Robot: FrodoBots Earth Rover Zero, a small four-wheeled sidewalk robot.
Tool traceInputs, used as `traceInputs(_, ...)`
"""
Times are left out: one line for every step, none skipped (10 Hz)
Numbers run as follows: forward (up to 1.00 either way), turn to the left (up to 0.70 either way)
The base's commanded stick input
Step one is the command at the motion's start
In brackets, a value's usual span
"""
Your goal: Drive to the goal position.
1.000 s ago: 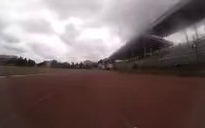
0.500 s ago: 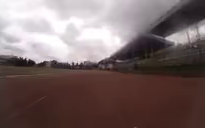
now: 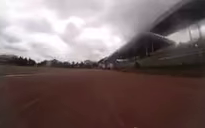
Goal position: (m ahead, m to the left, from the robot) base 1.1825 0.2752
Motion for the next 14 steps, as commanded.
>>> traceInputs(0.7,0.0)
traceInputs(0.7,0.0)
traceInputs(0.7,0.0)
traceInputs(0.7,0.0)
traceInputs(0.7,0.0)
traceInputs(0.7,0.0)
traceInputs(0.7,0.0)
traceInputs(0.7,0.0)
traceInputs(0.7,0.0)
traceInputs(0.7,0.0)
traceInputs(0.7,0.0)
traceInputs(0.7,0.0)
traceInputs(0.7,0.0)
traceInputs(0.7,0.0)
